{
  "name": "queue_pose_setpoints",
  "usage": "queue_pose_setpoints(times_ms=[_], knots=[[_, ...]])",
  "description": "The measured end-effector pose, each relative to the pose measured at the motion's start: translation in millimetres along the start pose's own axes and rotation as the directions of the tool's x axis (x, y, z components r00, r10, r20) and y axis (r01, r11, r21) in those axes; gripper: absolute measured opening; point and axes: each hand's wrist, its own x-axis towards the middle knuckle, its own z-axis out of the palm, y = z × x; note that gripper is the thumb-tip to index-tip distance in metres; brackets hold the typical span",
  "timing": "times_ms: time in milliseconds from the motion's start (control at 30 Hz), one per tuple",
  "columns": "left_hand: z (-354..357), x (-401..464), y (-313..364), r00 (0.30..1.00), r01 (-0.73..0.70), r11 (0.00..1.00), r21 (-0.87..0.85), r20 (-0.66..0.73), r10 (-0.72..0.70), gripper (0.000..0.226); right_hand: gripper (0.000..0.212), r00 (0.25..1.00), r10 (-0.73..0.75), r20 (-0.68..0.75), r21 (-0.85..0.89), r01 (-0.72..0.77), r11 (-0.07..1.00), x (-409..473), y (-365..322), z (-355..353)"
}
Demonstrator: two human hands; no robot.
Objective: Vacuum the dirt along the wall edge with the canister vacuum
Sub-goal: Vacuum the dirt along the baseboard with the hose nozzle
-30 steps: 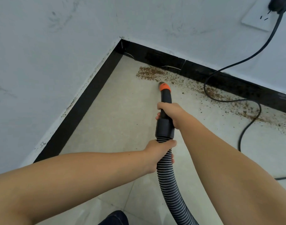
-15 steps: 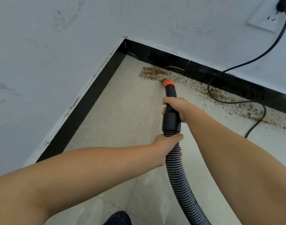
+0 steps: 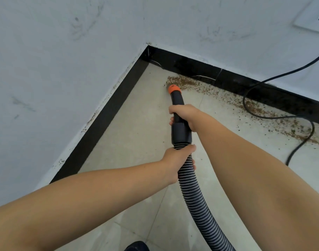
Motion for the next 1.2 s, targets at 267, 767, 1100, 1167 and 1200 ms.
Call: queue_pose_setpoints(times_ms=[267,767,1100,1167,1200], knots=[[33.0,-0.3,-13.0,0.991,0.038,0.989,0.140,0.120,-0.055,0.017,0.023,0.983,0.069,-0.172,0.135,-0.046,0.990,-13.5,26.2,-58.3],[29.8,2.4,3.0,0.995,0.052,0.999,-0.006,0.088,-0.051,0.017,0.024,0.995,0.039,-0.092,-0.003,-0.039,0.999,-1.6,-0.5,-40.0],[-11.1,8.4,18.7,0.999,-0.001,0.994,-0.111,-0.037,-0.003,0.019,0.018,0.999,-0.022,0.040,-0.047,0.024,0.999,17.4,-20.7,22.5],[-11.3,9.5,21.7,1.000,0.004,0.995,-0.096,-0.022,-0.006,0.019,0.020,1.000,-0.024,0.008,-0.028,0.024,0.999,18.5,-21.4,19.5],[-9.7,10.2,21.5,1.000,0.008,0.996,-0.084,-0.013,-0.009,0.018,0.020,1.000,-0.021,-0.014,-0.016,0.021,1.000,18.5,-20.8,15.5]])
